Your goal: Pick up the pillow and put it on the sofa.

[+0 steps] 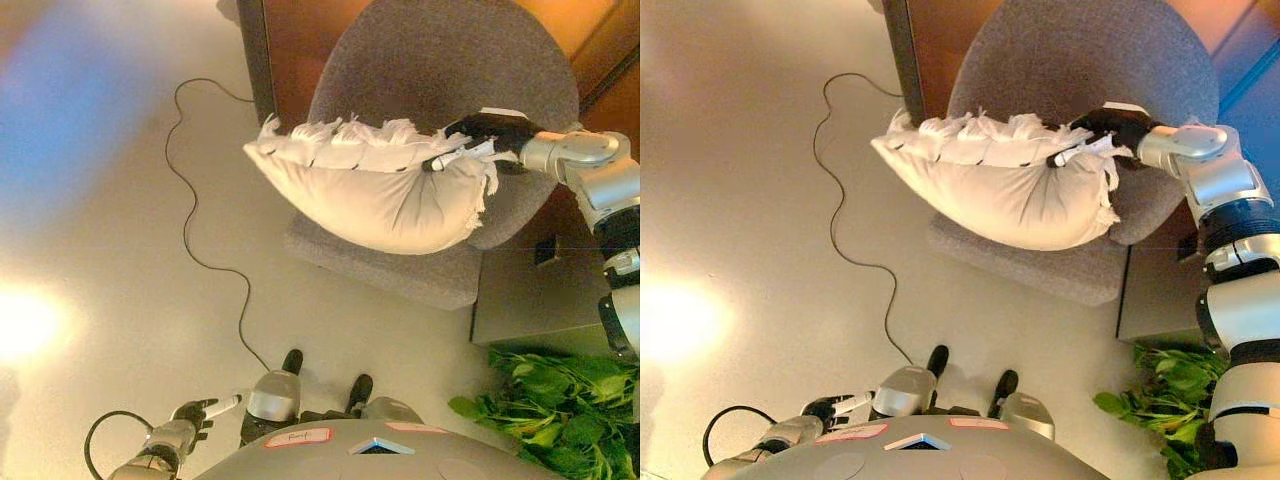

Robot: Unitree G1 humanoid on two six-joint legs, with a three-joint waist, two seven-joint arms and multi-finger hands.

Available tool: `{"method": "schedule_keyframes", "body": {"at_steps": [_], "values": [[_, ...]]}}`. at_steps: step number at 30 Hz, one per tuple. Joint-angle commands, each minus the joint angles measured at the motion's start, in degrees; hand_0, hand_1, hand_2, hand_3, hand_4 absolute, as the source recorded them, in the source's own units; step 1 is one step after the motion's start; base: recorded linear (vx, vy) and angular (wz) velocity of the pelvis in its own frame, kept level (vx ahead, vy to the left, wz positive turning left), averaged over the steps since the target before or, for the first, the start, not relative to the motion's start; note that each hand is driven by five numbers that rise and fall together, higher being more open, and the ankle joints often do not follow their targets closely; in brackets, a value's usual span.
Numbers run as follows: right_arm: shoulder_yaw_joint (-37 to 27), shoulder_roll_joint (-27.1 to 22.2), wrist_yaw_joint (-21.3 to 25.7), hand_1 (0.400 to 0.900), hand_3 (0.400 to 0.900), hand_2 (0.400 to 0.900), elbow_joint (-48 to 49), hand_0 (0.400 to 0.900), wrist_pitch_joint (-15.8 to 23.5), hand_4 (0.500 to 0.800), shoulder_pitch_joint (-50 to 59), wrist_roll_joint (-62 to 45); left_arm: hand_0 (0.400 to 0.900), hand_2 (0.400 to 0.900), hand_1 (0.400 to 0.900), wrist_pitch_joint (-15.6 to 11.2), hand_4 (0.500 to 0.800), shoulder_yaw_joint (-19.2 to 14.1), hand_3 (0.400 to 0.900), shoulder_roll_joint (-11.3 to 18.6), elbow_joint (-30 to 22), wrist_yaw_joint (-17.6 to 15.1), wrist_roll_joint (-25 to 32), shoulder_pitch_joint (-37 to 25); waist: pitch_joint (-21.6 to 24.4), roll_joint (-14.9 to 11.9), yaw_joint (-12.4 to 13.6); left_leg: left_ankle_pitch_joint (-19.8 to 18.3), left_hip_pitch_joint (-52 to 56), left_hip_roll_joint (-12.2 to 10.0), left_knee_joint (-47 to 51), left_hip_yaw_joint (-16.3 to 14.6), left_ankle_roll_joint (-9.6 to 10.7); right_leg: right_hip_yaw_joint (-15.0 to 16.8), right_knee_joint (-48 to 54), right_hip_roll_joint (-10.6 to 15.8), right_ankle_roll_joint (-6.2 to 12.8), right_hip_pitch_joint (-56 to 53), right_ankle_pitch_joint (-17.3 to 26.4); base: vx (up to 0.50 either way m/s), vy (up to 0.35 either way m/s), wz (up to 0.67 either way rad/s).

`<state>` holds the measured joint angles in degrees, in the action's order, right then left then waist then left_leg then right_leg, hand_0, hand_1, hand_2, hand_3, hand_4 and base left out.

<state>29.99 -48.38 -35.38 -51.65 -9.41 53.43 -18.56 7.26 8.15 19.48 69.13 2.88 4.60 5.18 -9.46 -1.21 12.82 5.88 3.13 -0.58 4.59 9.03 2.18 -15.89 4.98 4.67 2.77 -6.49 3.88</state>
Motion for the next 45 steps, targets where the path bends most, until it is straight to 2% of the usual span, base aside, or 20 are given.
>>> {"method": "schedule_keyframes", "body": {"at_steps": [1, 7, 13, 18, 25, 26, 27, 29, 36, 42, 45], "values": [[-3.4, -3.6, 1.4, 0.4, 0.4, 0.4, -3.3, 0.4, 2.1, 0.5, 15.1, -8.4, 0.9, 0.9, 0.9, -1.6, 0.8, 4.8, 0.9, 2.8, 3.5, -1.8, -1.6, -0.2, 4.3, -2.3, 0.8, -6.6, -0.4, 0.6, -0.9, -1.5, 1.2, 0.1, -2.0, 0.9, 1.99, -1.7, -6.0, 0.01, -0.022, 0.1], [-4.8, -4.0, 1.5, 0.4, 0.4, 0.4, -8.2, 0.4, -0.4, 0.5, 14.7, -10.3, 0.9, 0.9, 0.9, -2.9, 0.8, 5.2, 0.9, 2.7, 3.4, -2.5, -1.7, -0.1, 3.2, -1.3, 1.7, -6.1, -1.6, 0.5, -0.9, -0.5, 1.4, -0.6, -1.9, 1.2, 1.89, -0.9, -6.0, -0.01, -0.041, 0.11], [-5.7, -4.6, 5.8, 0.4, 0.4, 0.4, -12.4, 0.4, -1.8, 0.5, 16.8, -9.9, 0.9, 0.9, 0.9, -4.4, 0.8, 6.1, 0.9, 3.3, 2.6, -3.1, 0.2, -1.4, 0.7, 0.6, 2.0, -5.3, -4.1, 0.3, -1.1, 0.2, 1.6, -0.7, -2.6, 1.6, 1.71, 1.7, -5.9, -0.14, -0.067, 0.05], [-3.1, -5.7, 11.5, 0.4, 0.4, 0.4, -15.5, 0.4, -1.9, 0.5, 22.0, -7.3, 0.9, 0.9, 0.9, -5.9, 0.8, 7.7, 0.9, 3.6, 1.3, -3.1, 3.6, -2.9, -2.6, 3.2, 1.8, -4.1, -6.8, 0.7, -0.7, 0.6, 2.0, -0.8, -3.0, 2.1, 1.45, 4.6, -5.6, -0.22, -0.032, 0.03], [-1.4, -8.4, 14.8, 0.4, 0.4, 0.4, -18.6, 0.4, -2.9, 0.5, 25.9, -3.9, 0.9, 0.9, 0.9, -6.2, 0.8, 7.9, 0.9, 3.1, 0.4, -3.6, 4.1, -2.8, -2.5, 3.7, 1.4, -3.9, -6.8, 0.2, -0.7, 0.1, 2.8, -1.1, -3.2, 2.4, 1.38, 4.7, -5.7, -0.03, -0.006, -0.01], [-0.8, -8.9, 17.8, 0.561, 0.561, 0.561, -18.9, 0.561, -3.5, 0.596, 26.4, -2.8, 0.9, 0.9, 0.9, -5.7, 0.8, 8.1, 0.9, 3.1, 0.1, -3.6, 4.3, -2.8, -2.2, 3.6, 1.3, -3.9, -6.7, 0.1, -0.8, 0.0, 2.8, -1.0, -3.2, 2.4, 1.4, 4.6, -5.7, 0.0, 0.0, 0.0], [-0.4, -9.1, 19.5, 0.9, 0.9, 0.9, -18.9, 0.9, -4.0, 0.8, 26.7, -2.1, 0.9, 0.9, 0.9, -5.5, 0.8, 8.1, 0.9, 3.0, -0.1, -3.7, 4.2, -2.7, -2.1, 3.6, 1.2, -3.9, -6.6, 0.0, -0.8, -0.1, 2.9, -0.9, -3.2, 2.4, 1.45, 4.5, -5.7, 0.01, -0.002, -0.04], [0.6, -9.5, 18.5, 0.9, 0.9, 0.9, -19.2, 0.9, -5.2, 0.8, 27.9, -0.3, 0.9, 0.9, 0.9, -5.1, 0.8, 8.3, 0.9, 3.2, -0.3, -3.7, 4.4, -2.9, -1.8, 3.5, 1.0, -3.9, -6.4, -0.1, -0.8, -0.3, 3.1, -0.8, -3.4, 2.4, 1.43, 4.6, -5.8, 0.0, 0.001, -0.02], [3.5, -10.0, 20.4, 0.9, 0.9, 0.9, -19.8, 0.9, -6.4, 0.8, 29.9, 1.0, 0.9, 0.9, 0.9, -4.4, 0.8, 8.4, 0.9, 3.3, 0.2, -3.4, 4.0, -3.3, -0.9, 2.6, 0.3, -4.4, -5.7, -0.6, -1.3, -1.1, 3.1, -0.1, -3.7, 2.2, 1.4, 4.1, -6.1, 0.01, 0.003, -0.05], [4.9, -11.2, 20.7, 0.9, 0.9, 0.9, -20.3, 0.9, -6.8, 0.8, 30.2, 2.4, 0.9, 0.9, 0.9, -4.0, 0.8, 8.4, 0.9, 2.9, 1.0, -2.9, 3.3, -3.1, 0.4, 1.3, -0.3, -4.9, -4.4, -1.1, -1.1, -2.2, 3.1, 0.4, -3.3, 1.8, 1.49, 3.2, -6.1, 0.03, 0.008, -0.08], [5.2, -12.3, 20.6, 0.9, 0.9, 0.9, -20.5, 0.9, -6.8, 0.8, 30.0, 3.1, 0.9, 0.9, 0.9, -2.9, 0.8, 8.2, 0.9, 3.1, 0.7, -2.4, 2.9, -2.8, 1.4, 0.6, -0.5, -5.2, -3.7, -1.3, -1.1, -2.7, 3.0, 0.7, -2.8, 1.5, 1.67, 2.4, -6.0, 0.05, -0.002, -0.1]]}}
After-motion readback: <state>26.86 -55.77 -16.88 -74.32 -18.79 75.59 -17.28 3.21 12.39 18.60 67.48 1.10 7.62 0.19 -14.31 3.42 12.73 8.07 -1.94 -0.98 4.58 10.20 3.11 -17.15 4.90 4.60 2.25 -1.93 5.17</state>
